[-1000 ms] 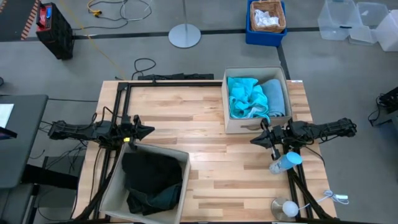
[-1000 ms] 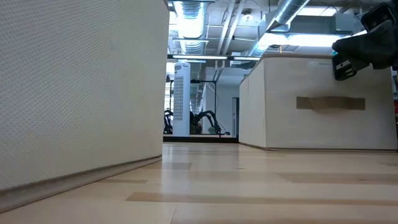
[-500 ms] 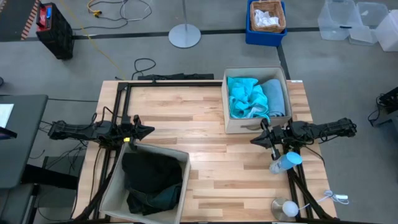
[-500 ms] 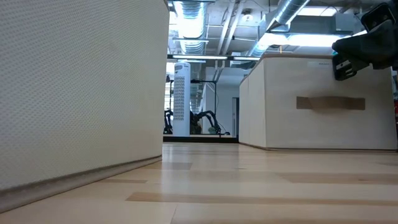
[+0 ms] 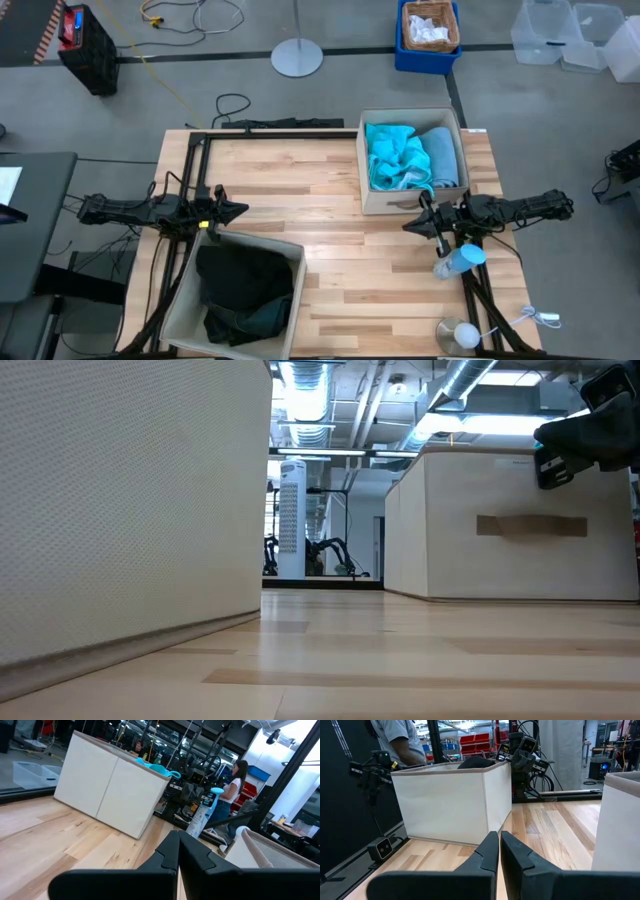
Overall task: Sort clothes
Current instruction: Return to Home Position
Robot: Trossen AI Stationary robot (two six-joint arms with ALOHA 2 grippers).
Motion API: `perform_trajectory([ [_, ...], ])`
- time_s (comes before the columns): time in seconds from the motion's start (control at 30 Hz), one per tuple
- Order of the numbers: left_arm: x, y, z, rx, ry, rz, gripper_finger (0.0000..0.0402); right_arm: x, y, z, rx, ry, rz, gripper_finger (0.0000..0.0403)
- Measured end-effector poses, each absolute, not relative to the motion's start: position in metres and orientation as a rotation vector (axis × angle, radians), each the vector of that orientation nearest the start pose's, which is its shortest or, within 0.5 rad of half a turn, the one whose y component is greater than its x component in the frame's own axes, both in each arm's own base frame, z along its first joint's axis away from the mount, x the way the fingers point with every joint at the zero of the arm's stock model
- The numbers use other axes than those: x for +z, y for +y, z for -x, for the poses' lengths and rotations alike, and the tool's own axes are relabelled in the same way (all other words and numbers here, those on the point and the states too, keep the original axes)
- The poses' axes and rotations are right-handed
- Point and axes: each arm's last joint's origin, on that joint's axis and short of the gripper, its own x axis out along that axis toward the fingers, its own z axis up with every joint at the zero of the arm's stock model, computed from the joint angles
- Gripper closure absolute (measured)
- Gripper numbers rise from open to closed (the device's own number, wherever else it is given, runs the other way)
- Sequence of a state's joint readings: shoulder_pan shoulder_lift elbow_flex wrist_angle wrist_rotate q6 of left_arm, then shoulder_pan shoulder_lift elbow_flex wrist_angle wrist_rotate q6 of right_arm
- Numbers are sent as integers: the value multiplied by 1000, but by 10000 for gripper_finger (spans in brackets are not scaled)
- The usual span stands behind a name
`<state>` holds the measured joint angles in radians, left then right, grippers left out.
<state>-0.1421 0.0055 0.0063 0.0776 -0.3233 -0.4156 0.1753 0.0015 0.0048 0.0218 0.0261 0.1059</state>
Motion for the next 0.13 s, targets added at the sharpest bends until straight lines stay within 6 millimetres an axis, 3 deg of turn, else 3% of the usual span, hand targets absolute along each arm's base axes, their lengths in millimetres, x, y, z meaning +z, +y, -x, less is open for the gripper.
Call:
perform_trajectory([
  [0.13, 173, -4, -96, 163, -113, 432, 401, 167, 16, -96, 150, -17, -108, 367],
])
